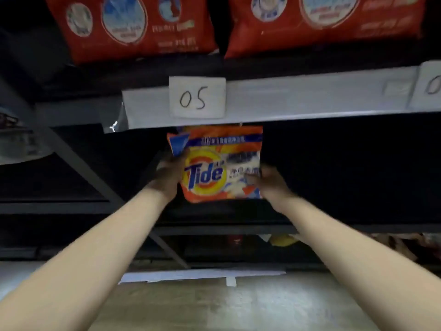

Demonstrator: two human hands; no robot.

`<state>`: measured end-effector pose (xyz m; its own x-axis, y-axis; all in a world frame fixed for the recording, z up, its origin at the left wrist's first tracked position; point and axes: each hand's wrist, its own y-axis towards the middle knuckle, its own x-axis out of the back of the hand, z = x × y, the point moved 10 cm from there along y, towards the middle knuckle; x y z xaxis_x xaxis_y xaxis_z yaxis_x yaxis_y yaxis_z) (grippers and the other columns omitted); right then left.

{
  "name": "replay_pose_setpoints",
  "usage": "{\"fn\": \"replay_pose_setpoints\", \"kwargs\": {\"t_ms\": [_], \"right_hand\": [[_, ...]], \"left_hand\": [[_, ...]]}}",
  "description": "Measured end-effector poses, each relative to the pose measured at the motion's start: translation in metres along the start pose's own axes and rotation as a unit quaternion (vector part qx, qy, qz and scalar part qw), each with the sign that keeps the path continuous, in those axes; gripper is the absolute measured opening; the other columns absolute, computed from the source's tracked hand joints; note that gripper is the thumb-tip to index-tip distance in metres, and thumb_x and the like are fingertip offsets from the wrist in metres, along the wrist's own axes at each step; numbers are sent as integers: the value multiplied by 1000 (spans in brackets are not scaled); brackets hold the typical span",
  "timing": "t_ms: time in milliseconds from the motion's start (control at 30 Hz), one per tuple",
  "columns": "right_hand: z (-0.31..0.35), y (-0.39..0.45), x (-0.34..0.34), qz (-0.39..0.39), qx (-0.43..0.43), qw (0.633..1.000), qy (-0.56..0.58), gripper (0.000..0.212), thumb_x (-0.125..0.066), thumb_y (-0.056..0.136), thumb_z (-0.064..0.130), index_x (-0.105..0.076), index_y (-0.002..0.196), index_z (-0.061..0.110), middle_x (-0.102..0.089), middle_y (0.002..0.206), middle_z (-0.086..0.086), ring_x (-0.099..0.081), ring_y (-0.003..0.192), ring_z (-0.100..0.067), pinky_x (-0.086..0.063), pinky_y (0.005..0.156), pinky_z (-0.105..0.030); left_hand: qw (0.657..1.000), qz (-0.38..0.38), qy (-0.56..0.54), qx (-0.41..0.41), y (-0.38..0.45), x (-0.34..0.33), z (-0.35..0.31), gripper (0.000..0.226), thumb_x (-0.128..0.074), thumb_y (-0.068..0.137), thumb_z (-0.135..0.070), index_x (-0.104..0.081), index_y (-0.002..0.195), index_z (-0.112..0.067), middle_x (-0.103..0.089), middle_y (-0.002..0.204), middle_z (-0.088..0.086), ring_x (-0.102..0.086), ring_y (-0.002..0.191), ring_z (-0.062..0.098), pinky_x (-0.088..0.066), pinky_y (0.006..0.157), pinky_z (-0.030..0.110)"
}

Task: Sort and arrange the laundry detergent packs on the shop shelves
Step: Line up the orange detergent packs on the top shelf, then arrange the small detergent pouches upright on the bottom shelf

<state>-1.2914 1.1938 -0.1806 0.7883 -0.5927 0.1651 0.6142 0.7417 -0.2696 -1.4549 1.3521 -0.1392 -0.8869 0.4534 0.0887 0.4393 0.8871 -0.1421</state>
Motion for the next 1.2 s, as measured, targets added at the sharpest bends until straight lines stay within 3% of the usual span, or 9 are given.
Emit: {"fn": "replay_pose_setpoints", "kwargs": {"t_ms": [100, 233, 333, 433, 500, 600, 767, 1000, 1200], "right_hand": [[4, 59, -6, -12, 27, 999, -28, 28, -60, 91, 13, -61, 118, 3, -64, 117, -18, -63, 105, -32, -48, 96, -48], [-23, 98, -11, -32, 8, 988, -152, 24, -58, 91, 25, -67, 110, 13, -68, 105, -5, -64, 95, -21, -54, 79, -33], [-40, 87, -9, -49, -2, 979, -200, 19, -52, 93, 29, -67, 95, 18, -66, 95, -1, -59, 76, -14, -42, 55, -23], [-49, 55, -2, -62, 5, 964, -259, 24, -45, 97, 22, -58, 116, 16, -62, 115, -8, -59, 98, -22, -46, 72, -27], [-51, 27, 4, -50, -2, 952, -302, 36, -45, 97, 19, -46, 134, 16, -52, 132, -9, -53, 117, -27, -46, 92, -34], [-48, -19, 12, 15, -6, 913, -409, 43, -42, 99, 17, -36, 141, 19, -42, 142, -8, -47, 124, -28, -43, 97, -36], [-11, -110, 61, 52, 51, 854, -516, 45, -46, 94, 10, -39, 138, 12, -49, 135, -11, -46, 121, -30, -40, 99, -36], [90, -245, 188, 16, 65, 811, -581, 45, -45, 97, 16, -36, 141, 13, -44, 139, -7, -38, 130, -22, -34, 106, -31], [228, -325, 310, -90, 92, 796, -591, 41, -49, 97, 28, -43, 136, 17, -49, 136, -3, -44, 126, -19, -39, 102, -30]], "left_hand": [[998, 28, -11, -62, 51, -9, -4, 15, -51, 98, -20, -63, 104, -16, -74, 82, -5, -69, 73, 8, -55, 69, 27], [997, -29, 70, -17, 106, -3, 51, 38, -58, 92, -20, -55, 127, -7, -65, 115, 9, -65, 92, 20, -53, 84, 38], [986, -48, 155, 45, 91, -2, 100, 40, -56, 92, -30, -55, 128, -13, -61, 123, 7, -61, 105, 25, -50, 92, 42], [932, -64, 348, 80, 50, -2, 114, 37, -47, 97, -30, -53, 129, -13, -57, 128, 14, -55, 114, 33, -47, 95, 42], [907, -18, 415, 70, 14, -19, 111, 39, -46, 98, -26, -48, 134, -13, -51, 134, 14, -49, 122, 32, -43, 100, 39], [861, 80, 502, 31, -47, -58, 89, 42, -45, 97, -26, -44, 138, -18, -48, 139, 10, -45, 126, 28, -41, 101, 35], [722, 202, 647, -138, -156, -140, 11, 38, -40, 99, -30, -46, 134, -17, -51, 131, 7, -46, 120, 24, -41, 93, 34], [644, 264, 645, -316, -287, -247, -142, 36, -41, 99, -31, -51, 130, -16, -55, 126, 4, -48, 118, 23, -41, 92, 36], [616, 246, 583, -469, -362, -313, -315, 34, -42, 97, -32, -56, 125, -17, -58, 122, 4, -51, 113, 25, -42, 87, 38]]}}
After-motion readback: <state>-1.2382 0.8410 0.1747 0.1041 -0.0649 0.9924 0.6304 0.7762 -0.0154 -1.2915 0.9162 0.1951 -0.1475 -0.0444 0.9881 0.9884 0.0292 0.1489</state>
